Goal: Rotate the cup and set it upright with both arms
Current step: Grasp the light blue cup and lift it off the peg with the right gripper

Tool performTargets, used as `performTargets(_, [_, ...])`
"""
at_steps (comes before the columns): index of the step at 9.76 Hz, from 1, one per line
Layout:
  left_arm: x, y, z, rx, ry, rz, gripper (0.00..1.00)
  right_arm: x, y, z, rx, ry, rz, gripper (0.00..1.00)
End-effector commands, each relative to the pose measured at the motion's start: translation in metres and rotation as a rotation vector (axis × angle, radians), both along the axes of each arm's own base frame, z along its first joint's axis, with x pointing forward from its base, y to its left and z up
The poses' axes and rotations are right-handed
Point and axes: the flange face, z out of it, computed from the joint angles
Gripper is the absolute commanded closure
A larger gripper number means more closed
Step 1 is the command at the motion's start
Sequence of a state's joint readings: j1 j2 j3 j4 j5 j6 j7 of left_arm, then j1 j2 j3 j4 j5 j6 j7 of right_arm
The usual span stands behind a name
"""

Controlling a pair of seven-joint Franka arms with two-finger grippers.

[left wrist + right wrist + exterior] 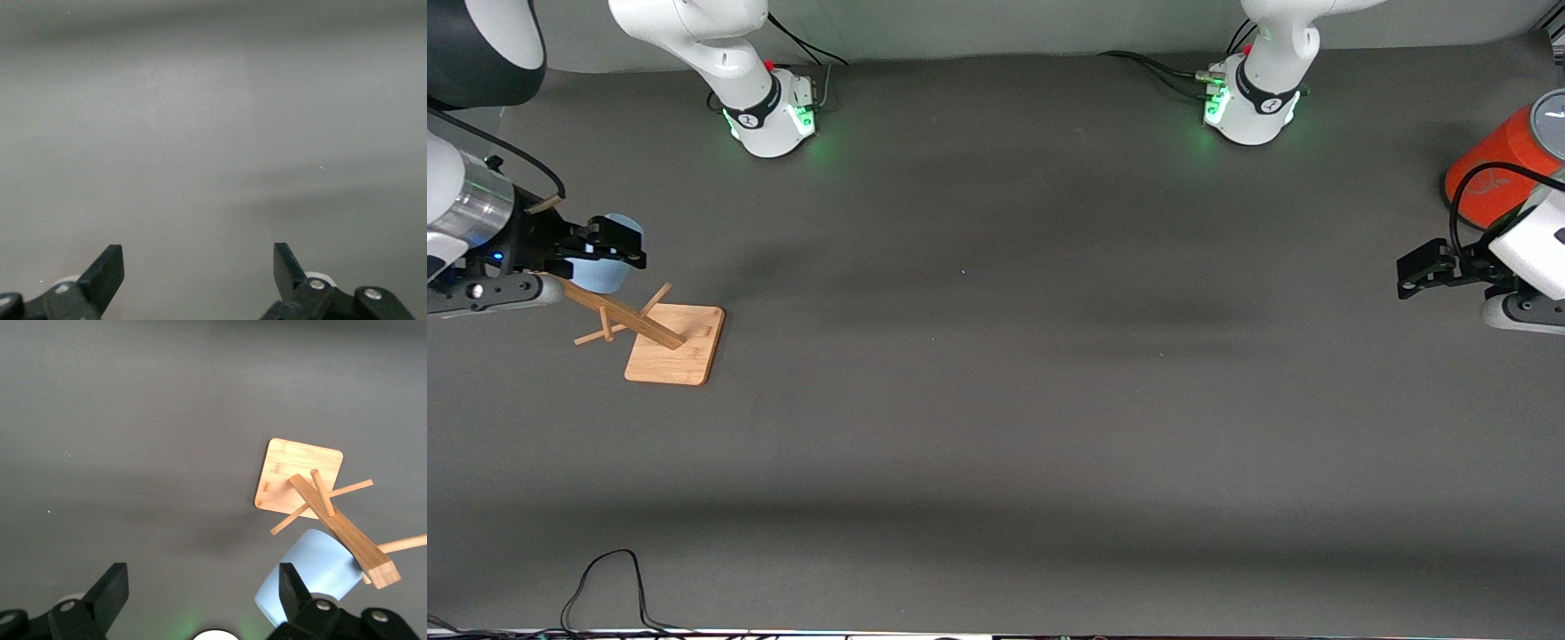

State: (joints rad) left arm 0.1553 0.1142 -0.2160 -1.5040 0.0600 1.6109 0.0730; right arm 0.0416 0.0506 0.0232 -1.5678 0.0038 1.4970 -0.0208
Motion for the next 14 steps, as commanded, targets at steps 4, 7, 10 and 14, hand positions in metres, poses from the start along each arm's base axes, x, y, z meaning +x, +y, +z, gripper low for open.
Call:
performTargets(4, [-0.001,-0.001,0.004,-0.005,0.000,0.021,0.00,-0.002,-0.008,0.014,-0.018,-0.013,-0.028,0.00])
performTargets(7, [-0.001,0.001,0.005,-0.006,-0.007,0.018,0.00,-0.014,-0.024,0.012,-0.024,0.084,-0.065,0.00])
performTargets(10, [0.000,-0.001,0.004,0.002,-0.008,0.014,0.00,-0.043,-0.060,0.017,-0.003,0.224,-0.138,0.00])
performTargets(14, [-0.001,-0.003,0.002,0.012,-0.004,0.006,0.00,-0.070,-0.095,-0.018,0.091,0.350,-0.303,0.00])
